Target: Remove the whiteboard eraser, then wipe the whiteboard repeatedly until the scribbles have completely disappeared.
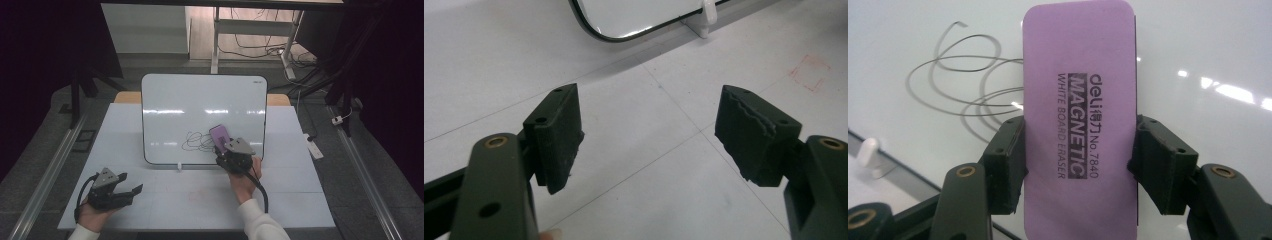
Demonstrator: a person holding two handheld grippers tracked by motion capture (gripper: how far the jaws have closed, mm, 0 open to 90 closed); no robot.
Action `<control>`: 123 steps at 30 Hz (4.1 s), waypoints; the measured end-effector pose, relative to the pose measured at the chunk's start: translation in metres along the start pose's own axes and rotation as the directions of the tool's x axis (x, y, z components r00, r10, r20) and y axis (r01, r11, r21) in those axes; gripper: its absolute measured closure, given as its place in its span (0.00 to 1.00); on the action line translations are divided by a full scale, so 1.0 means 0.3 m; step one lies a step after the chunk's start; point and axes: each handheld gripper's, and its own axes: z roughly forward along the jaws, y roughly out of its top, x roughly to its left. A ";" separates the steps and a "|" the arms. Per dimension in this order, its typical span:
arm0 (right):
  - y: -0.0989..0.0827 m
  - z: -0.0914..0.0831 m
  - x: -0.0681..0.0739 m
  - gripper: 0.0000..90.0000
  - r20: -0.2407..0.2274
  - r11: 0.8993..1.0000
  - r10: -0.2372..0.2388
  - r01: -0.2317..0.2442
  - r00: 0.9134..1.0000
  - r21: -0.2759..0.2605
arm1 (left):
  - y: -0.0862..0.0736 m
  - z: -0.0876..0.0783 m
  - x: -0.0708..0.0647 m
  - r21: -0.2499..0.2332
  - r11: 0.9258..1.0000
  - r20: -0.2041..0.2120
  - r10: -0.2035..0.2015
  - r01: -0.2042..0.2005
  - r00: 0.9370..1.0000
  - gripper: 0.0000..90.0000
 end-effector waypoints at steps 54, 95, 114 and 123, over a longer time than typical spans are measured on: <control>0.035 0.056 0.124 0.46 -0.058 1.000 -0.016 0.015 0.998 -0.020 | 0.001 0.001 0.002 0.004 1.000 0.003 0.004 -0.004 1.000 0.31; 0.075 0.040 0.026 0.46 0.044 1.000 0.022 -0.021 0.999 -0.022 | -0.001 -0.004 0.013 -0.002 1.000 -0.003 0.001 -0.001 1.000 0.31; 0.092 0.106 0.220 0.46 -0.090 0.999 -0.049 0.048 0.995 -0.015 | -0.003 -0.001 0.015 0.001 1.000 0.002 0.006 -0.006 1.000 0.31; 0.080 0.058 0.075 0.46 0.016 0.999 0.009 -0.009 1.000 -0.039 | 0.000 0.001 0.014 0.002 1.000 -0.003 0.001 -0.001 1.000 0.31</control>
